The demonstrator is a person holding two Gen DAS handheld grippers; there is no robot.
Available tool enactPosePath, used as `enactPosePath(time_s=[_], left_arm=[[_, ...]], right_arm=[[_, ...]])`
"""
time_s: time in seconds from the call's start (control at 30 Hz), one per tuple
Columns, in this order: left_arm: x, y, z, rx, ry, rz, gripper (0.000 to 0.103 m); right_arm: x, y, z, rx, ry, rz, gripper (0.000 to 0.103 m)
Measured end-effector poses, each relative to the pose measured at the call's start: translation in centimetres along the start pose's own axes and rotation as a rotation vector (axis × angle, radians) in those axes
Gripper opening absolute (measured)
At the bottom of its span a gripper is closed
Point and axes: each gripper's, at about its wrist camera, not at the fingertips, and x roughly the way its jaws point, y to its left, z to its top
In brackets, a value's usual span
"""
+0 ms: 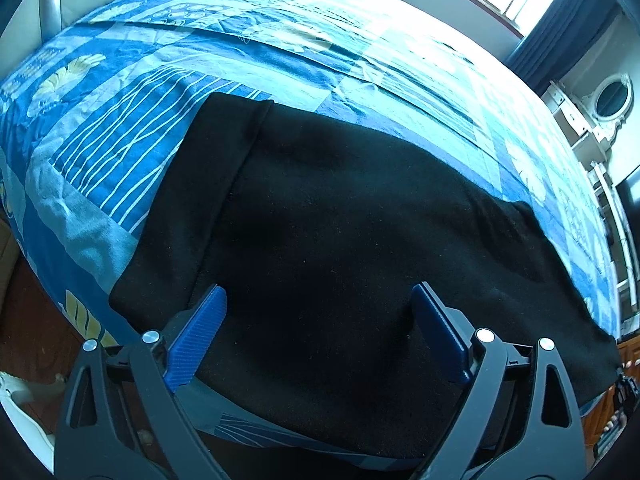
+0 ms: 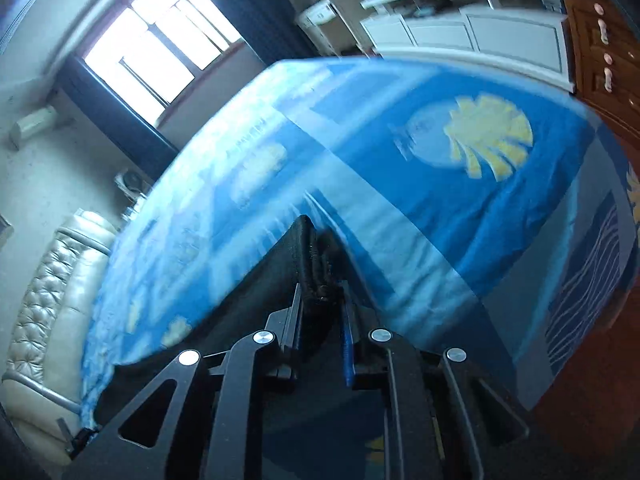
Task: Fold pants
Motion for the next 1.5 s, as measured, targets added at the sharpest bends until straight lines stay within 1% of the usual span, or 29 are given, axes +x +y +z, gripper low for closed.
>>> enactPosePath(time_s=[0.07,0.1,0.13,0.17,0.2,0.23,0.27,0.33,0.37,0.43,0.5,0.57,0.6,0.63,0.67,0.7,0.73,0.77,0.8,0.83,0.87,0.93,1.0,1.13,1.17,1.3,1.37,1.43,1.5], left_arm=[[0.1,-0.4,-0.1,0.022,-0.002,0.018,0.095],[0.2,-0.5,-0.1,0.027,-0.002,0.023,0.096],[0.2,-0.6,-0.1,0.028,-0.001,0.026,0.096],[0.2,-0.5,0.0,0.026,-0.001,0.027,0.096],[0.2,-0.5,0.0,0.023,-0.001,0.026,0.096],[0.2,-0.4,0.1,0.019,0.0,0.024,0.096],[0.2,-0.4,0.1,0.017,0.0,0.023,0.096],[0.2,-0.4,0.2,0.015,-0.002,0.023,0.096],[0.3,-0.4,0.1,0.017,-0.004,0.025,0.096],[0.3,-0.5,0.0,0.019,-0.009,0.029,0.096],[0.3,-0.5,0.0,0.017,-0.014,0.032,0.097],[0.2,-0.5,0.0,0.016,-0.016,0.033,0.097],[0.1,-0.5,0.0,0.017,-0.016,0.033,0.097],[0.1,-0.5,0.0,0.019,-0.016,0.033,0.097],[0.1,-0.5,0.0,0.021,-0.016,0.033,0.097],[0.2,-0.5,-0.1,0.023,-0.017,0.034,0.097],[0.2,-0.5,-0.1,0.025,-0.018,0.037,0.097],[0.2,-0.6,-0.1,0.027,-0.019,0.04,0.097],[0.2,-0.7,-0.1,0.028,-0.02,0.043,0.097],[0.2,-0.8,-0.1,0.029,-0.02,0.045,0.097],[0.3,-0.8,-0.1,0.031,-0.02,0.047,0.098],[0.4,-0.9,0.0,0.032,-0.019,0.048,0.099],[0.3,-0.9,0.0,0.032,-0.02,0.049,0.099],[0.2,-0.9,0.1,0.051,-0.021,0.04,0.099],[0.1,-0.9,0.1,0.057,-0.02,0.036,0.099],[-0.3,-0.7,0.0,0.063,-0.009,0.02,0.099],[-0.7,-0.6,-0.1,0.058,-0.007,0.007,0.099],[-1.2,-0.5,-0.1,0.054,-0.003,-0.001,0.099],[-1.7,-0.6,-0.3,0.056,-0.008,-0.005,0.099]], right_arm=[[0.3,-3.0,-1.5,0.06,0.048,0.034,0.017],[0.1,-4.0,-1.7,0.101,0.054,0.077,0.018],[-0.3,-4.6,-1.6,0.13,0.057,0.101,0.021],[-0.9,-4.8,-1.4,0.136,0.047,0.089,0.024],[-1.9,-4.6,-1.0,0.117,0.016,0.05,0.029],[-2.9,-4.5,-0.5,0.1,-0.017,0.031,0.03],[-3.5,-4.3,0.2,0.095,-0.036,0.037,0.031],[-3.4,-4.0,1.4,0.088,-0.023,0.053,0.042],[-3.1,-3.8,1.9,0.079,-0.014,0.053,0.045],[-1.4,-3.5,3.2,0.06,0.028,0.081,0.056],[0.5,-3.7,3.9,0.076,0.086,0.13,0.056],[2.7,-3.9,4.0,0.092,0.172,0.192,0.057],[3.4,-3.5,3.8,0.085,0.203,0.204,0.059],[3.8,-3.2,3.7,0.068,0.218,0.216,0.065],[3.9,-2.8,3.6,0.045,0.222,0.226,0.066],[4.1,-2.1,3.3,0.022,0.24,0.238,0.066],[4.2,-1.5,3.1,0.0,0.254,0.233,0.063],[4.3,-0.4,2.7,-0.068,0.262,0.179,0.056],[4.5,0.3,2.4,-0.113,0.28,0.14,0.034],[4.8,0.9,2.0,-0.14,0.301,0.13,0.021],[4.7,1.7,1.6,-0.164,0.307,0.114,0.021],[4.4,3.0,1.4,-0.214,0.291,0.034,0.018],[3.6,3.3,1.9,-0.218,0.264,-0.019,0.017],[1.6,3.0,3.0,-0.156,0.251,-0.004,0.017],[1.1,3.5,3.1,-0.153,0.245,0.01,0.017],[-3.0,6.5,4.3,-0.139,0.195,0.151,0.017],[-4.8,8.2,4.6,-0.142,0.182,0.202,0.017],[-6.9,11.0,4.8,-0.165,0.168,0.266,0.017],[-8.1,14.0,4.5,-0.193,0.161,0.316,0.017]])
